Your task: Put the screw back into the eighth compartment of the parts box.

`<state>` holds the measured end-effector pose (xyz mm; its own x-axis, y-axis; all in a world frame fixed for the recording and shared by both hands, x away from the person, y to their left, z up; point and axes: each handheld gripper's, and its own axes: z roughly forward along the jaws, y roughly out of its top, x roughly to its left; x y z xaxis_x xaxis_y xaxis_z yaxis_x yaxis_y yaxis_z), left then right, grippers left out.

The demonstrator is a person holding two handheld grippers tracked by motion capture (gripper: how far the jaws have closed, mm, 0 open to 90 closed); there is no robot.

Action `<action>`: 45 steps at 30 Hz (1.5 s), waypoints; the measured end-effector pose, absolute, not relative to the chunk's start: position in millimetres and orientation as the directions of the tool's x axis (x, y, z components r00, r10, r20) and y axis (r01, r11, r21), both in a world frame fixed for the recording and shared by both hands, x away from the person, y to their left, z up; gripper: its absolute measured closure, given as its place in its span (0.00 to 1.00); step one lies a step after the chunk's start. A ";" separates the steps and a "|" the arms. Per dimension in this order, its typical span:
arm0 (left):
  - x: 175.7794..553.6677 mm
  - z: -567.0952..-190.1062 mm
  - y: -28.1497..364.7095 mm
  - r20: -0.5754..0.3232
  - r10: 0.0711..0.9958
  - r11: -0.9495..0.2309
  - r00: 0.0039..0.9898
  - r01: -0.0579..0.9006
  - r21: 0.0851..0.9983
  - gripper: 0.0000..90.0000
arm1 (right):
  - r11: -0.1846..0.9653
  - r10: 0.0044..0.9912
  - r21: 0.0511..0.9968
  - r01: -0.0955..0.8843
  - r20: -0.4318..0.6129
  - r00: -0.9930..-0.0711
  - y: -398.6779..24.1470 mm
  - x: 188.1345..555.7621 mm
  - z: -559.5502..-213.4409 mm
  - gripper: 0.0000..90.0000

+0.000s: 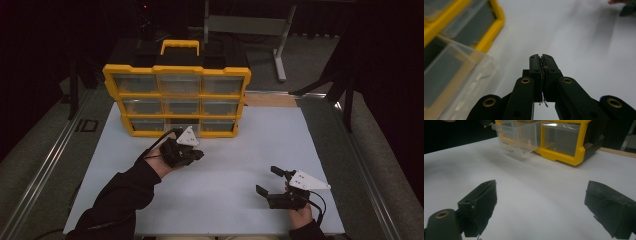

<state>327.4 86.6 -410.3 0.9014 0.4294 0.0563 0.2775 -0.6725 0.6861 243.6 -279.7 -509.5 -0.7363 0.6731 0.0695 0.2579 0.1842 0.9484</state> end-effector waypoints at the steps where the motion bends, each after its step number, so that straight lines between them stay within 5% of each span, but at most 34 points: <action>1: 328.5 -408.4 88.4 0.064 0.453 -0.661 0.889 0.286 0.694 0.98 | 0.184 0.673 0.948 0.259 0.070 -0.736 -279.7 243.7 -509.6 0.12; 25: 365.2 -405.3 119.1 0.065 0.761 -0.479 0.645 0.492 0.727 0.98 | 0.178 0.674 0.951 0.255 0.071 -0.735 -282.5 243.1 -509.4 0.12; 45: 395.2 -431.0 127.4 -0.003 0.813 -0.446 0.582 0.626 0.640 0.97 | 0.172 0.672 0.951 0.259 0.079 -0.736 -283.8 244.1 -509.6 0.12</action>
